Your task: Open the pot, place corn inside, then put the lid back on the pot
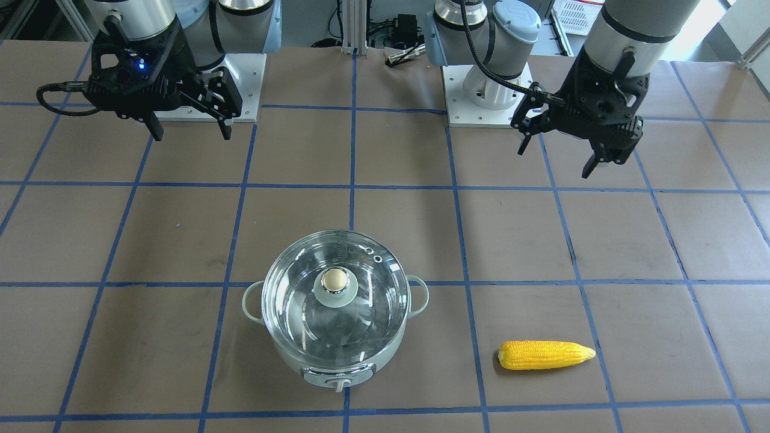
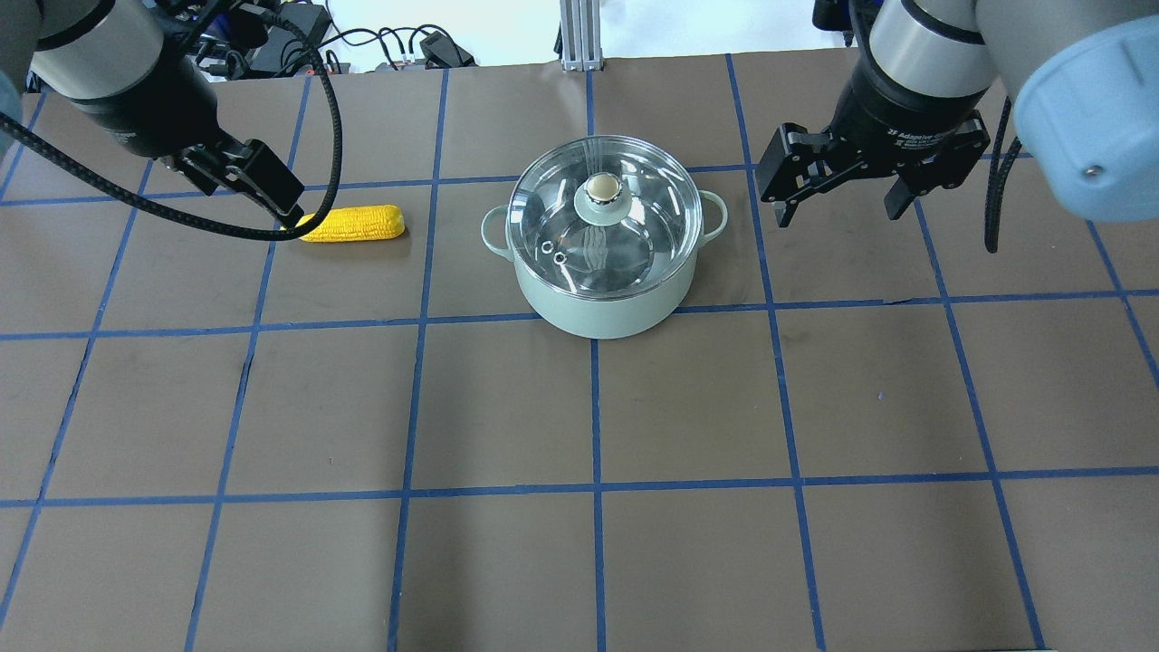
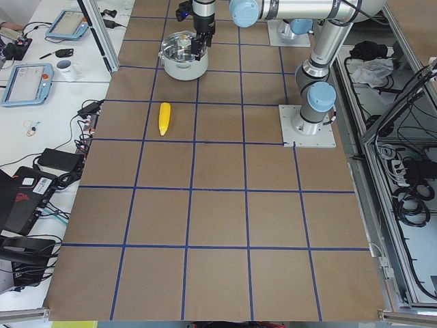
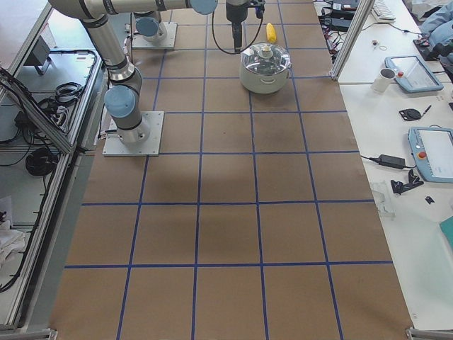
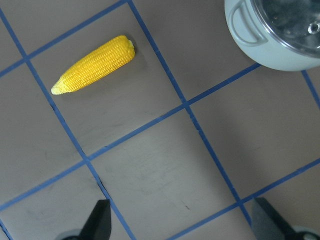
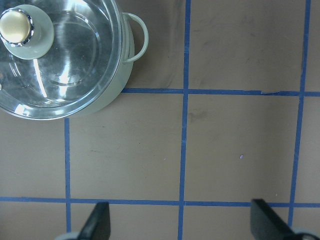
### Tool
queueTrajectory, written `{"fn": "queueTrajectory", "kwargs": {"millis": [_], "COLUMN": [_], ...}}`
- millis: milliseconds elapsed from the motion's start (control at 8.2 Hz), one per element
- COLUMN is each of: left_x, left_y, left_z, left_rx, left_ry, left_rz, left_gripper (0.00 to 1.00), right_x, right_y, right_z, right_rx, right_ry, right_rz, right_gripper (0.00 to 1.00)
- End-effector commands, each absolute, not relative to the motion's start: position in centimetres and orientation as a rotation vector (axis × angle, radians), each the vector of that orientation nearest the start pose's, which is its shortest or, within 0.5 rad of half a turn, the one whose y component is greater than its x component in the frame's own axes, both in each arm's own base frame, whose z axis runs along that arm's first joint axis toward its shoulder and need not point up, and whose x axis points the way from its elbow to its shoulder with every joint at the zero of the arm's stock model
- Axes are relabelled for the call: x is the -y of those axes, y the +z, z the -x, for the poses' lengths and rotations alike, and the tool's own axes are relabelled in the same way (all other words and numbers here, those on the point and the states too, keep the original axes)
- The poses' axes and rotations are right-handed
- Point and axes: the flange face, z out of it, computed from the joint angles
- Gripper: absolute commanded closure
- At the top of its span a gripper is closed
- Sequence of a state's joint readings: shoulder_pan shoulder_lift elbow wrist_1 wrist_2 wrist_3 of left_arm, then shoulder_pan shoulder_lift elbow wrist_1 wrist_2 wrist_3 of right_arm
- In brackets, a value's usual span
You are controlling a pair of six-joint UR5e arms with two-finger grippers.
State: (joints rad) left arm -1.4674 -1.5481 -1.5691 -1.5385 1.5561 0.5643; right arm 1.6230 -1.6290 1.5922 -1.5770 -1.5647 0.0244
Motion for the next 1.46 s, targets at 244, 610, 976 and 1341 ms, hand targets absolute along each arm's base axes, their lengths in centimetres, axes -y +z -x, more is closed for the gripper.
{"fn": "queueTrajectory", "kwargs": {"millis": [244, 610, 976, 1341], "left_x": [58.0, 61.3, 63.8, 65.5], "left_y": [44.1, 38.4, 34.6, 31.4], "left_z": [3.5, 0.6, 0.1, -0.3], "left_rx": [-2.723, -2.628, -2.543, -2.494], "left_ry": [-0.192, -0.126, -0.151, -0.158], "left_rz": [-1.351, -1.569, -1.677, -1.734], "left_gripper": [0.00, 0.00, 0.00, 0.00], "right_x": [50.2, 55.0, 58.3, 58.6], "right_y": [49.9, 49.8, 43.9, 38.5], "right_z": [-16.5, -18.8, -26.4, -33.1], "right_rx": [-3.129, -3.117, -3.078, -3.052], "right_ry": [-0.157, -0.187, -0.286, -0.287], "right_rz": [0.039, 0.008, -0.103, -0.135], "right_gripper": [0.00, 0.00, 0.00, 0.00]}}
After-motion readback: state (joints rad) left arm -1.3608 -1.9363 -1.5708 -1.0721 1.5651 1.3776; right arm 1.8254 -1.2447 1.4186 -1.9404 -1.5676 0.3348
